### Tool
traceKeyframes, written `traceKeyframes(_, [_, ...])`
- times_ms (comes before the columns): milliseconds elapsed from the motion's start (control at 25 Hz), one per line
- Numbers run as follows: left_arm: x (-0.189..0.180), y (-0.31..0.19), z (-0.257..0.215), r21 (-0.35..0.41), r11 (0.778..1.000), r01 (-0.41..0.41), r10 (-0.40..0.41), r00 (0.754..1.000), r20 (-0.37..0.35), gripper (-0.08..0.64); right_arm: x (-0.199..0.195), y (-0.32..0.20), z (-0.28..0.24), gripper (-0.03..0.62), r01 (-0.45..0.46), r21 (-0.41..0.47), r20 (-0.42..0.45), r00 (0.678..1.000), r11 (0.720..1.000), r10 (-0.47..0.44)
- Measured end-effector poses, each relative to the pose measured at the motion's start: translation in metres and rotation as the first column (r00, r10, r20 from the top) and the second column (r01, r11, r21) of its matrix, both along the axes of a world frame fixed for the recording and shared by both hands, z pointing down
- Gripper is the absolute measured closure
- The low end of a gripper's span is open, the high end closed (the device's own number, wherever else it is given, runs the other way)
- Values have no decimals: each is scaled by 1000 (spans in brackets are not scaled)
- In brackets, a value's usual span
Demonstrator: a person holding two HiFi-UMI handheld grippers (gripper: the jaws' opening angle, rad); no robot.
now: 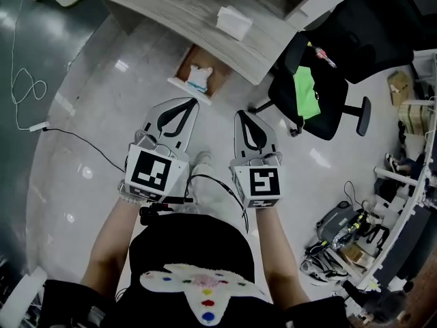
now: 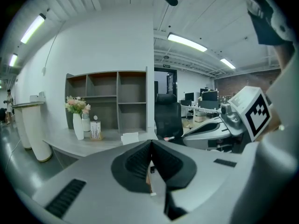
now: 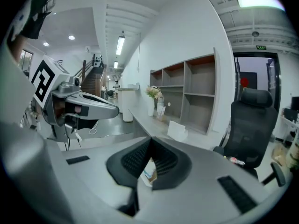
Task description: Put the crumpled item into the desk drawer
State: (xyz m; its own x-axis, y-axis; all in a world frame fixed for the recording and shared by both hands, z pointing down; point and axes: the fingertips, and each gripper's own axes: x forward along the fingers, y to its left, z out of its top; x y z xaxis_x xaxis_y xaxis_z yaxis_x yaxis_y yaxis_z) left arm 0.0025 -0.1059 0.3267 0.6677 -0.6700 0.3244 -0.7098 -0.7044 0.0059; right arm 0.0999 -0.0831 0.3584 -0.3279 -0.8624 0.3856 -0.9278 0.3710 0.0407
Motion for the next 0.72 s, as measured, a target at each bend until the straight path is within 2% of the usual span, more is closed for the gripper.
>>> traceKeyframes(360, [-16, 7, -42, 56, 998, -9, 9, 1000, -8, 548, -13, 5, -50, 588, 18, 82, 14, 1000, 996, -19])
traceKeyframes(520, [-25, 9, -58, 90, 996, 17, -13, 999, -44, 548, -22, 7, -66, 588, 42, 97, 10, 999, 994, -43])
traceKeyframes(720, [-29, 14, -71, 123, 992, 19, -9, 997, -76, 548, -16, 9, -87, 588, 14, 153, 18, 1000, 988, -17])
